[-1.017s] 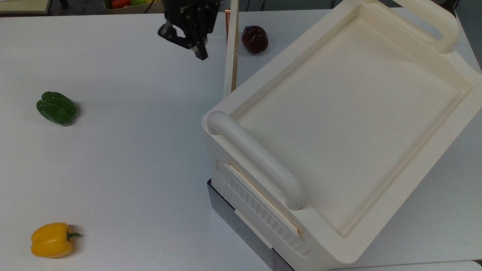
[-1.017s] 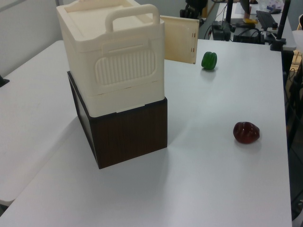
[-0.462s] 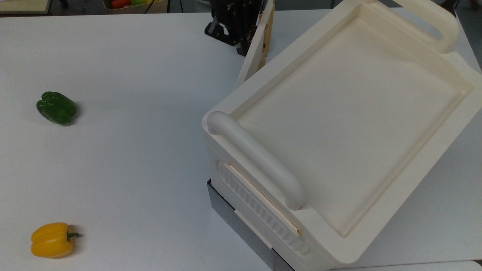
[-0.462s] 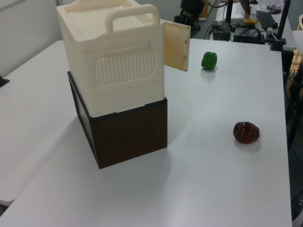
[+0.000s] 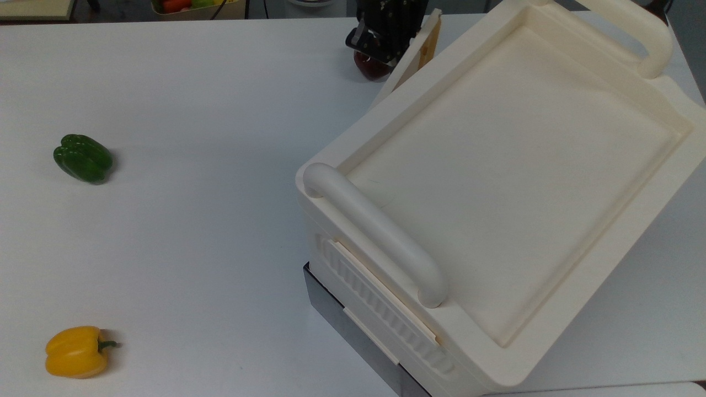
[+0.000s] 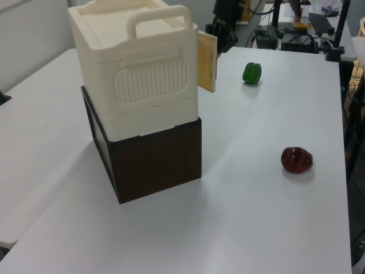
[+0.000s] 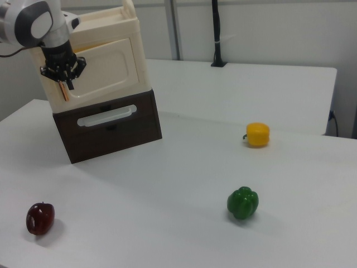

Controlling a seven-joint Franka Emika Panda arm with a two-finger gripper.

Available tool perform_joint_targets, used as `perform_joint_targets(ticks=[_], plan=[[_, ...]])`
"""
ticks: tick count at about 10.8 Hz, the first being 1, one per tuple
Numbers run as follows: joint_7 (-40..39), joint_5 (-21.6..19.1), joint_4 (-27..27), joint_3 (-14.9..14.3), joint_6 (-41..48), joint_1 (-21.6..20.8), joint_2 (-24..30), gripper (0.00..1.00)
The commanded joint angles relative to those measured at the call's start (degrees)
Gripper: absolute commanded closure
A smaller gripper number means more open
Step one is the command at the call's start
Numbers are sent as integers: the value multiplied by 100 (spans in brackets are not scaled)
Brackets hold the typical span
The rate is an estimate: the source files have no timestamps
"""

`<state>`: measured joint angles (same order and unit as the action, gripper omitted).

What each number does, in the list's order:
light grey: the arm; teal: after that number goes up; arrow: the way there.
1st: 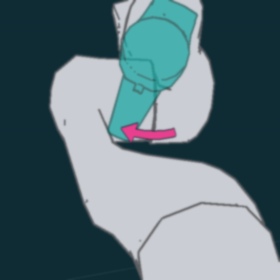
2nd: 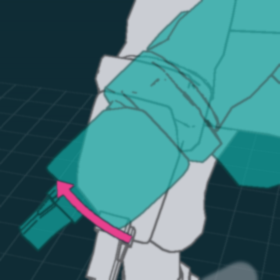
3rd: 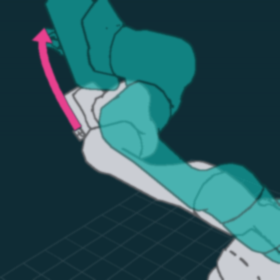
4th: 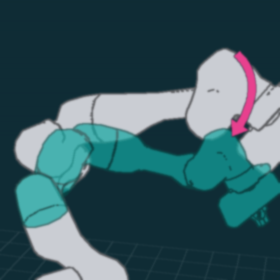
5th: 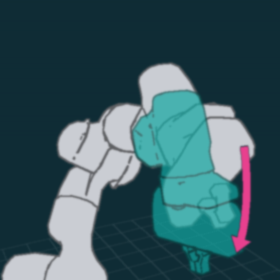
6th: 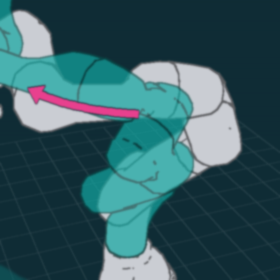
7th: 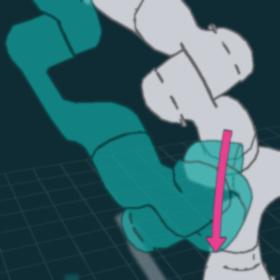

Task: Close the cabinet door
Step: 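Push the door with the gripper to swing it shut against the cabinet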

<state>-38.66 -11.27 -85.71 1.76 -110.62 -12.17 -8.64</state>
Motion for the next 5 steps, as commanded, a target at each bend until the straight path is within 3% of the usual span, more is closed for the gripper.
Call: perform_joint_targets(ticks=[1, 5], plan=[[517, 141, 36, 122, -468, -153, -120, 98], [877, 160, 54, 131, -1074, -277, -287, 98]])
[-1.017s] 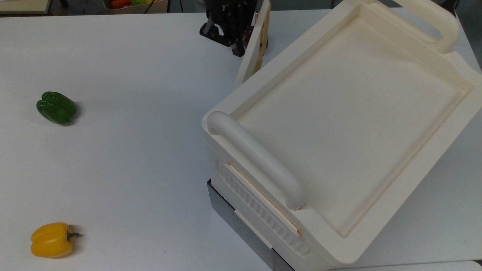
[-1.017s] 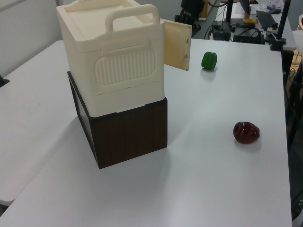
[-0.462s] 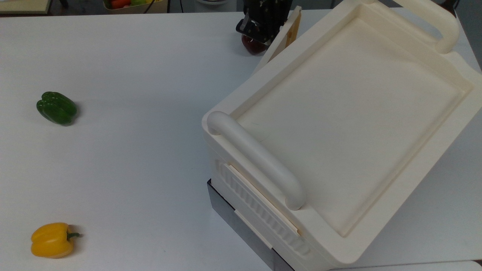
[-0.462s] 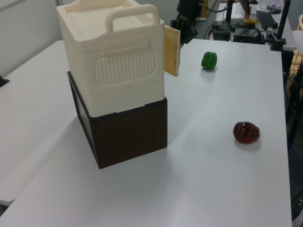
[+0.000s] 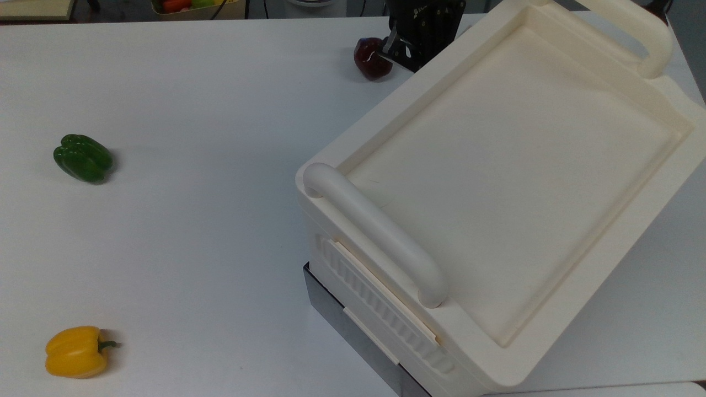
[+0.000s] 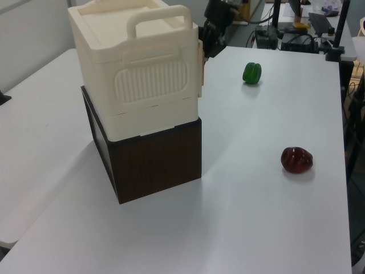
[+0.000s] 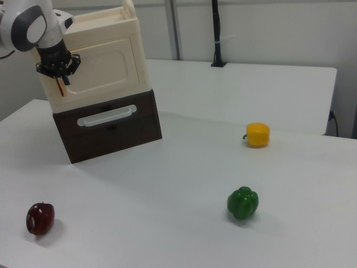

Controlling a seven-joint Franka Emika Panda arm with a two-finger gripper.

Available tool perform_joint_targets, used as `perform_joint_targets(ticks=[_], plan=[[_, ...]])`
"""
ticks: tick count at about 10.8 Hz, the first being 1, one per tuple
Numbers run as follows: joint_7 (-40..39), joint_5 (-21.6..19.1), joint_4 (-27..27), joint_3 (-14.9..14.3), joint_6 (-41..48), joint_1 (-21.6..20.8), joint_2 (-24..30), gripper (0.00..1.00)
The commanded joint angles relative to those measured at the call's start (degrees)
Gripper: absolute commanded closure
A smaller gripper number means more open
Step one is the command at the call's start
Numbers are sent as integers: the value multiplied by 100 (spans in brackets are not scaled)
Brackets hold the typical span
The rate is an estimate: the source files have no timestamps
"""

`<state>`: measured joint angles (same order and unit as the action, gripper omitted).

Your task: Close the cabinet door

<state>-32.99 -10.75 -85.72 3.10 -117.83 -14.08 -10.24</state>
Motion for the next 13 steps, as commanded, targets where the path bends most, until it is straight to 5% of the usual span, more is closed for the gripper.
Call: perform_joint_targets(ticks=[1, 9, 13], plan=[[406, 178, 151, -11, -467, -95, -206, 98], [987, 565, 240, -2, -496, -210, -295, 97], [1179, 574, 231, -37, 1408, 596, -14, 99]])
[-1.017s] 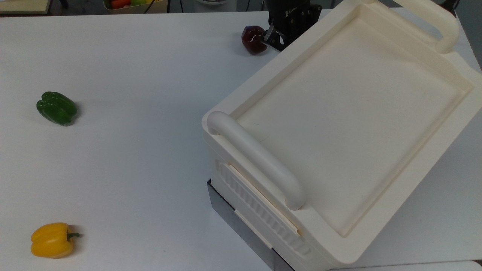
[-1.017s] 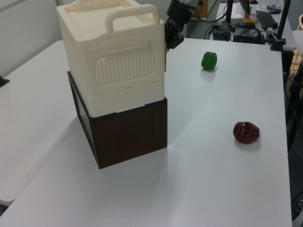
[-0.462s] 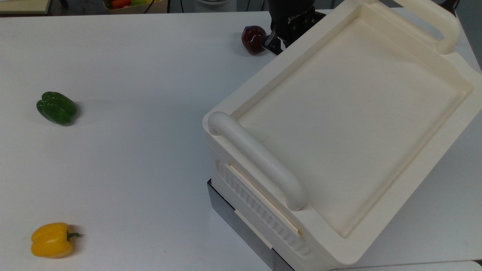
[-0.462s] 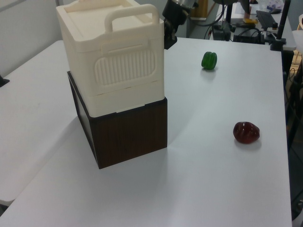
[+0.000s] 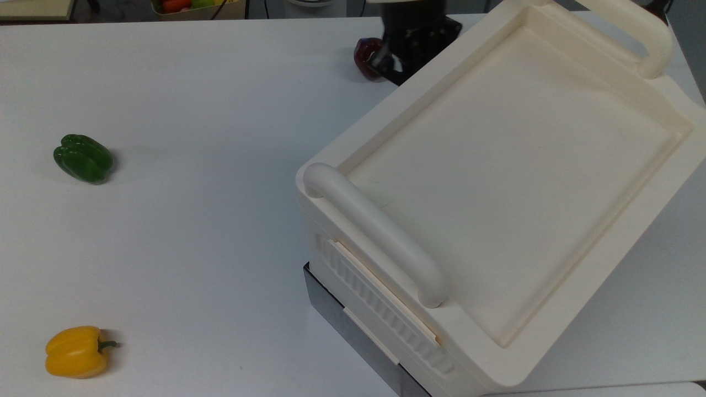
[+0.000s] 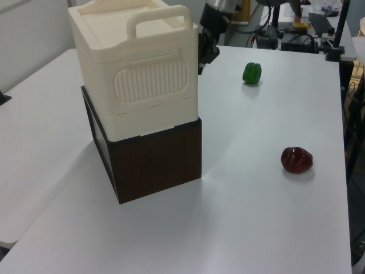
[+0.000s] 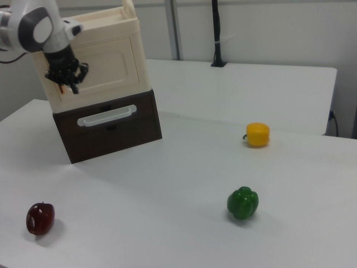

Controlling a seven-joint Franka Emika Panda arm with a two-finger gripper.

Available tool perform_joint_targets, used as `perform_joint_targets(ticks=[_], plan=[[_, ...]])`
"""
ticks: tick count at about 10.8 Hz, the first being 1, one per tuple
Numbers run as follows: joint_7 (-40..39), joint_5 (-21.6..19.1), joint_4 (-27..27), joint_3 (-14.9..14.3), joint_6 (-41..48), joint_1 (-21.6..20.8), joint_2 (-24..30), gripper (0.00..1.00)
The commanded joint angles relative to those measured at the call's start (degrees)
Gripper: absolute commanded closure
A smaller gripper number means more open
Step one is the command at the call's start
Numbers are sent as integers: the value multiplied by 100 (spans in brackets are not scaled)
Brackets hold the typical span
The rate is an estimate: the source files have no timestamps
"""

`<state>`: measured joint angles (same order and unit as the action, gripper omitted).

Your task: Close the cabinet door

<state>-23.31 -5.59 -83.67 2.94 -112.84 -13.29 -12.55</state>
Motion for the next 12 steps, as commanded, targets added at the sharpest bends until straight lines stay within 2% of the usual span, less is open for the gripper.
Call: perform_joint_targets(ticks=[1, 2, 3, 5, 6, 7, 8, 9, 12], plan=[[509, 58, 26, -91, 1208, 756, 253, 99], [886, 111, 26, -196, 1446, 984, 297, 99], [1090, 172, 17, -441, 1658, 1073, 315, 98], [1206, 164, 0, -1117, 1826, 1048, 297, 90], [1502, 164, -9, -1277, 1870, 1057, 332, 89], [2175, 181, 8, -1287, 1940, 1144, 402, 74], [2408, 190, -9, -1296, 1976, 1232, 420, 35], [2184, 190, -18, -1296, 2020, 1233, 412, 0], [2111, 181, -9, -1305, 2407, 1241, 412, 0]])
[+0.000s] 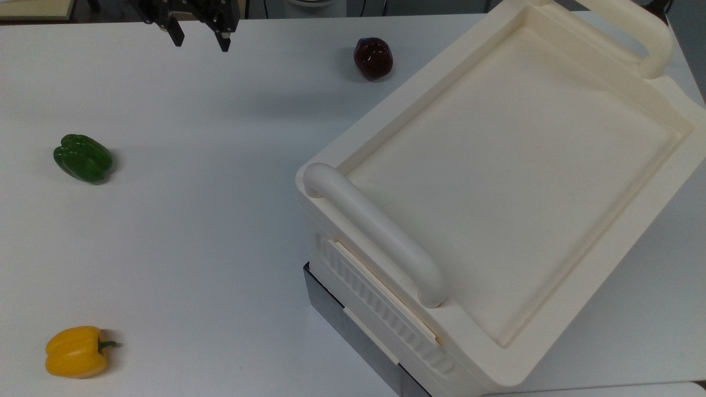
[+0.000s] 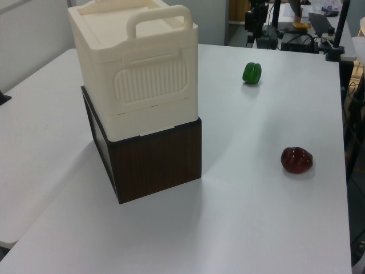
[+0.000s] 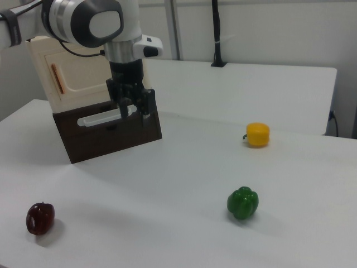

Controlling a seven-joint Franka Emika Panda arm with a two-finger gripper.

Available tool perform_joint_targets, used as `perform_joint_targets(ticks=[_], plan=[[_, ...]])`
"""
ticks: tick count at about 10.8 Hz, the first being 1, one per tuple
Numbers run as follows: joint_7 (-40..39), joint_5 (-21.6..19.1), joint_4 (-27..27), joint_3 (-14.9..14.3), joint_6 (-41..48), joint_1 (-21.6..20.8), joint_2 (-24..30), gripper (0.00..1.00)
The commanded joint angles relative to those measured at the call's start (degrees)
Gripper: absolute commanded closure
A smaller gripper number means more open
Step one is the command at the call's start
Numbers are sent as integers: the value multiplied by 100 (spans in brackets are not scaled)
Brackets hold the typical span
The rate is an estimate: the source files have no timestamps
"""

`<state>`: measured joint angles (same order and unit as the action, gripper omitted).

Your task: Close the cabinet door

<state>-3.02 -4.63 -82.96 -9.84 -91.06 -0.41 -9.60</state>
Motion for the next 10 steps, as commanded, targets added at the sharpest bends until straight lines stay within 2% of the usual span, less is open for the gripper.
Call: perform_joint_targets(ticks=[1, 4, 10], plan=[[74, 94, -80, -27, 229, -47, 108, 0], [82, 85, -53, -255, 229, -47, 134, 0], [30, 24, -45, -264, 159, 75, 187, 0]])
